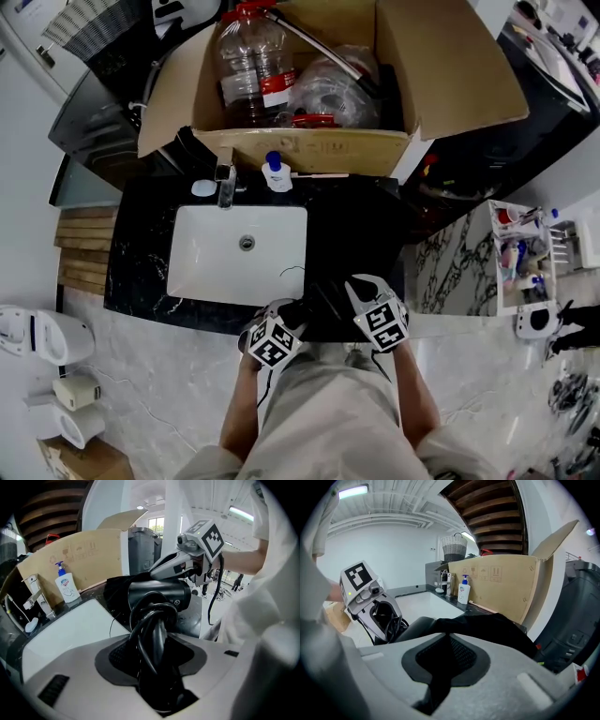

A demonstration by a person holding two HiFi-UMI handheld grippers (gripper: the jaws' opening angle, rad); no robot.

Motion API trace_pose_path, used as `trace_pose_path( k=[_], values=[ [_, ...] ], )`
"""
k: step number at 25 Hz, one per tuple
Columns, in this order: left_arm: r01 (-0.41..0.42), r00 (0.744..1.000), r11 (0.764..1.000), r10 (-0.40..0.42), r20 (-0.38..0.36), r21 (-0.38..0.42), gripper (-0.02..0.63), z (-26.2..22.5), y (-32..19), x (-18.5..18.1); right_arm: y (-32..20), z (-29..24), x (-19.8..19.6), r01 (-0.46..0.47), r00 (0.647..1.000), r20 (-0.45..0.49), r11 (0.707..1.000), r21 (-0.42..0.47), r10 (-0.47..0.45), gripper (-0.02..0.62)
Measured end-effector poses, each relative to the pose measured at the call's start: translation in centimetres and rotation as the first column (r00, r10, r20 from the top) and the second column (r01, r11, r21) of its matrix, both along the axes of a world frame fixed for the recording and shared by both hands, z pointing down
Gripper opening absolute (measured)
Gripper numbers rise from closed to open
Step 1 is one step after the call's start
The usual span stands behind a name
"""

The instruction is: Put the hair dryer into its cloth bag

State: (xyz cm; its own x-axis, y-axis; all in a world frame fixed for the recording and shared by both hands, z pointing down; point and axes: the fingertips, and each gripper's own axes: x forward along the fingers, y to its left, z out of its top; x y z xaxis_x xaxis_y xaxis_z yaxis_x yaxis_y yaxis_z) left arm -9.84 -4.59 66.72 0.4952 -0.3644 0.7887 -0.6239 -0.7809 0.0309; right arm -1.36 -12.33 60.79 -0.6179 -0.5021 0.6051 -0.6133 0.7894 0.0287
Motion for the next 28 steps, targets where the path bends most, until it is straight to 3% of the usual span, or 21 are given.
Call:
trace_pose_path(
  k=[7, 28],
  values=[
    [-0.03, 1.0, 1.0, 0.03, 0.0, 0.0, 0.196, 0.1, -0.5, 0.9, 0.0, -0.7, 0.2, -0.012, 1.0, 0.01, 1.0, 0.015, 0.012, 0.026],
    [0.091, 0.995, 0.996, -0.091, 0.045, 0.0, 0.196, 0.5, -4.6, 1.2, 0.7, -1.7, -0.4, 0.013, 1.0, -0.009, 1.0, 0.019, -0.013, 0.026]
  ],
)
